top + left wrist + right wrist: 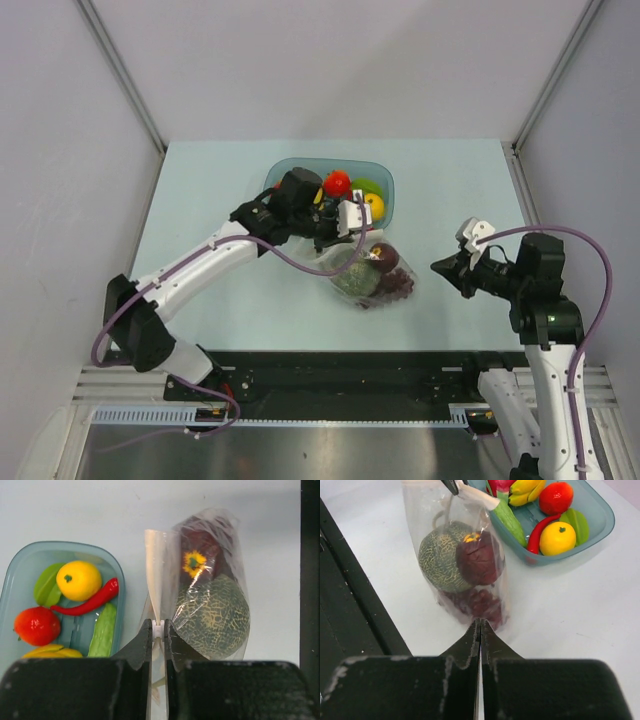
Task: Place the food in the zip-top bag and seal the zipper
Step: Zip the zipper food storage bag at the center of the board, then place the zipper food storage bag at the center of the board.
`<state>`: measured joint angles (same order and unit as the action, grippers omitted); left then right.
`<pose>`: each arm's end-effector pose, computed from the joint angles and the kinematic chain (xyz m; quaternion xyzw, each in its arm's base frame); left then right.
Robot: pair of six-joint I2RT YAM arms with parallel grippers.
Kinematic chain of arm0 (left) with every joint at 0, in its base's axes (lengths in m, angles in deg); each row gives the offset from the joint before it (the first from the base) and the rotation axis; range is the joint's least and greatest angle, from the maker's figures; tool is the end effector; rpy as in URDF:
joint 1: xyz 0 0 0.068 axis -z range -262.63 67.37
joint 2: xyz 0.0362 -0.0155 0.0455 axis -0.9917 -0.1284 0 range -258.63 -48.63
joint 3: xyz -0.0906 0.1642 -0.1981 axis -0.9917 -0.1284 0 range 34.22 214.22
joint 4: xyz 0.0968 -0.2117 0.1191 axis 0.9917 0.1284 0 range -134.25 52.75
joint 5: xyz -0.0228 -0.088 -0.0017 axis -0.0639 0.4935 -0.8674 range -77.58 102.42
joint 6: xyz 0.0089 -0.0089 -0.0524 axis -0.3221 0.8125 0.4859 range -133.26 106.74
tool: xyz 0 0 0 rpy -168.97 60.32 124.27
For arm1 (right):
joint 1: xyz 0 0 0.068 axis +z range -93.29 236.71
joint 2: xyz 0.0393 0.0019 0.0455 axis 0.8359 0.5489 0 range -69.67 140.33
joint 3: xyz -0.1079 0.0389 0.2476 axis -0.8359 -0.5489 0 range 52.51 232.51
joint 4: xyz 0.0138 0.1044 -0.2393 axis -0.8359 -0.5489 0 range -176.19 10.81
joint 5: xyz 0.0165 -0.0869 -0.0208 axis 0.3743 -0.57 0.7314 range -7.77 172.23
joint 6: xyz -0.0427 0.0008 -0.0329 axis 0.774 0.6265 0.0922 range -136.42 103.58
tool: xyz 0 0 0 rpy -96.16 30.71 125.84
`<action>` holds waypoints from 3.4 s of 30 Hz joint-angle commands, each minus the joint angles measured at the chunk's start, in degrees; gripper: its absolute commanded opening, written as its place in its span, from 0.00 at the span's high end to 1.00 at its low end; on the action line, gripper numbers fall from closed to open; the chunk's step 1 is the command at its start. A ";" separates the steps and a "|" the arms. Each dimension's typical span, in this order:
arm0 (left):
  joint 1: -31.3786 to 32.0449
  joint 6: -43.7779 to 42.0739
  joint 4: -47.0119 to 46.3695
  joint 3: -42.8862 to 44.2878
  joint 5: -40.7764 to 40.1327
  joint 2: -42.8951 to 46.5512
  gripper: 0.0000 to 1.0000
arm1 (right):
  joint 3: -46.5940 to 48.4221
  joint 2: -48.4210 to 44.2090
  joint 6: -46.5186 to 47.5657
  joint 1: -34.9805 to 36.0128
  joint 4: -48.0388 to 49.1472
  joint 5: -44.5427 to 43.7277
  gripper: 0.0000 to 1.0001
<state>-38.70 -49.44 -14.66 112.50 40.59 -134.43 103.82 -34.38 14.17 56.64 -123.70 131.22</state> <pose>0.2301 -0.2448 0.3406 0.6418 0.5950 -0.2465 0.4162 0.1089 0.0267 0.3449 -0.4104 0.6987 0.2207 0.5429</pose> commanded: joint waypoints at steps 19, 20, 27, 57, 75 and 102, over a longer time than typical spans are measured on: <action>12.85 -0.03 -3.74 7.85 8.92 -3.32 1.00 | 6.35 7.96 12.74 11.05 -2.33 4.54 0.11; 13.29 0.06 -4.00 8.11 9.01 -3.76 1.00 | 6.17 7.78 13.09 11.50 -2.25 3.23 0.13; 13.91 1.82 -4.62 8.12 7.96 -3.68 1.00 | 5.56 9.80 15.81 14.40 -3.91 -0.83 0.44; 1.52 -6.79 2.84 -16.05 -4.87 16.97 0.90 | -0.77 -0.48 10.46 12.47 -4.61 -8.83 1.00; -6.83 -4.42 17.95 -8.68 -0.04 26.64 0.97 | 11.79 11.29 6.87 17.12 -3.30 -5.31 1.00; -12.37 -19.26 17.88 -30.26 -1.17 24.20 0.91 | -2.95 28.08 21.08 32.76 -0.31 -12.51 1.00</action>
<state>-53.39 -59.98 -0.87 91.98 38.79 -107.83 109.90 -6.91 29.29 84.68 -119.33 122.30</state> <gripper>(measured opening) 0.113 0.012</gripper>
